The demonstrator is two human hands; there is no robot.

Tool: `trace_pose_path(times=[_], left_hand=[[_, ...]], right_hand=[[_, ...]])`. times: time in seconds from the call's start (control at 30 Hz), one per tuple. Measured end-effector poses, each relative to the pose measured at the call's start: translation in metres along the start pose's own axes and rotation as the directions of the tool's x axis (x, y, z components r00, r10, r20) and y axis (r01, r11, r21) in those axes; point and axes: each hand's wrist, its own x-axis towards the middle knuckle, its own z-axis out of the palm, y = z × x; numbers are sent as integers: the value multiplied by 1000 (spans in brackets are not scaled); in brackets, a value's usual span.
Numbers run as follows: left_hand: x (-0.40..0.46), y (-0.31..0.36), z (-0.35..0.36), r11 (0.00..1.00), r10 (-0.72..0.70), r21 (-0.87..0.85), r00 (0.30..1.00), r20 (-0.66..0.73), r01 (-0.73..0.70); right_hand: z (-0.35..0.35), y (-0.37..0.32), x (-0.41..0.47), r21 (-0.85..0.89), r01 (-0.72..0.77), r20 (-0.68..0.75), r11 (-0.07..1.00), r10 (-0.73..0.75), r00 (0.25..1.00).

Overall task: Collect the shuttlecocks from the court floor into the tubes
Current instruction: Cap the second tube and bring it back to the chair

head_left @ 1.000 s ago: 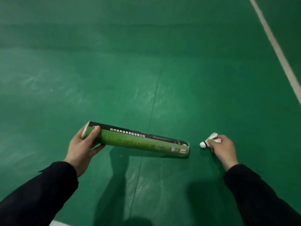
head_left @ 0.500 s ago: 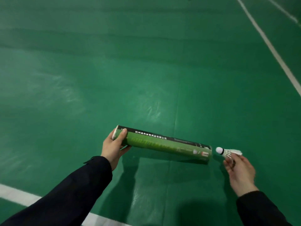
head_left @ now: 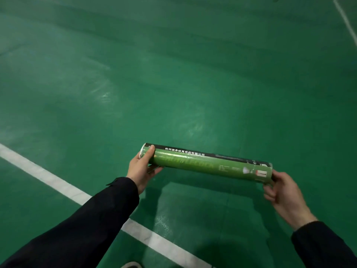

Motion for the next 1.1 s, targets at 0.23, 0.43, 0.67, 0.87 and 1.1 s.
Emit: trace_pose_path(times=[0.23, 0.43, 0.67, 0.87, 1.1], left_hand=[[-12, 21, -18, 997, 45, -57, 999, -18, -46], [-15, 32, -28, 993, 108, -38, 994, -32, -109], [-4, 13, -47, 988, 58, -145, 998, -9, -59], [3, -11, -53, 972, -70, -231, 995, -70, 52], [-4, -6, -53, 963, -55, -263, 998, 21, 58]], right_hand=[[28, -13, 0, -124, -149, 157, 981, 167, 973], [44, -17, -17, -141, -134, 192, 981, 160, 968], [52, -22, -29, -213, -18, 249, 977, 72, 966], [66, -32, -32, -10, 101, 202, 995, -97, 975], [59, -12, -16, -77, 104, 11, 992, -104, 995]])
